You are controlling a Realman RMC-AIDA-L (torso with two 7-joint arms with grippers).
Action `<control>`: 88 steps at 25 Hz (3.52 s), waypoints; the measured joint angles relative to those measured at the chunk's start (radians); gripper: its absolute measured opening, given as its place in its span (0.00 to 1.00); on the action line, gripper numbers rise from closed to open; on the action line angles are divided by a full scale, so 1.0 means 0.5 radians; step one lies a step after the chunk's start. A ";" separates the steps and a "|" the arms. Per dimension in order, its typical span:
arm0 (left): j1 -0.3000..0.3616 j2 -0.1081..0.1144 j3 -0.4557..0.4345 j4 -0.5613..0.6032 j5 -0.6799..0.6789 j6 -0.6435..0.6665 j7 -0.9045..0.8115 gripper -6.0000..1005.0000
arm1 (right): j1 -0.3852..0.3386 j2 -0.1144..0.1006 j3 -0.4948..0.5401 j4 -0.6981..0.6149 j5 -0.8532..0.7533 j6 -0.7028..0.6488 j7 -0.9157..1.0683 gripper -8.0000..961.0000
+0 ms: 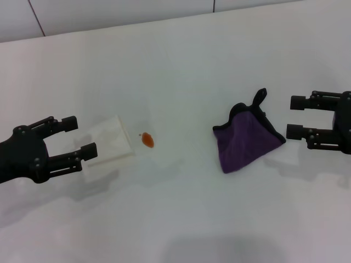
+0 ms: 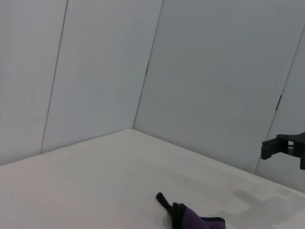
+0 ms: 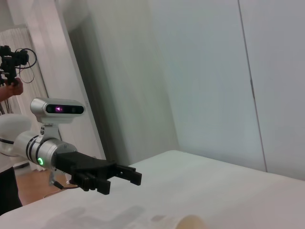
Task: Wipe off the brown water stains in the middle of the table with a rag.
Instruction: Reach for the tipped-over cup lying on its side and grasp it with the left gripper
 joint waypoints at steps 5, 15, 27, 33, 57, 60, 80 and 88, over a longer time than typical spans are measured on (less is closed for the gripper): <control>0.000 0.000 0.000 0.000 0.000 0.001 0.000 0.86 | 0.000 0.000 0.000 0.000 0.000 0.000 -0.001 0.74; -0.001 0.000 0.000 0.000 0.000 0.000 -0.004 0.85 | 0.000 0.003 0.000 0.000 0.000 0.000 -0.003 0.74; -0.025 0.033 0.019 0.077 0.070 0.014 -0.226 0.84 | 0.001 0.003 -0.001 0.000 0.000 0.000 -0.006 0.74; -0.038 0.029 0.022 0.426 0.299 0.071 -0.503 0.83 | 0.003 0.003 0.000 0.006 0.000 0.003 -0.035 0.74; -0.443 0.070 0.161 1.023 1.191 0.230 -0.665 0.80 | 0.008 0.006 -0.024 0.028 0.052 0.009 -0.092 0.74; -0.448 0.059 0.227 1.017 1.230 0.156 -0.635 0.79 | 0.012 0.006 -0.024 0.028 0.052 0.012 -0.091 0.74; -0.657 0.024 0.285 0.443 1.276 -0.252 -0.342 0.77 | 0.086 0.009 -0.027 0.088 0.058 0.085 -0.073 0.74; -0.686 0.004 0.336 0.276 1.277 -0.386 -0.285 0.76 | 0.131 0.009 -0.028 0.102 0.058 0.102 -0.073 0.74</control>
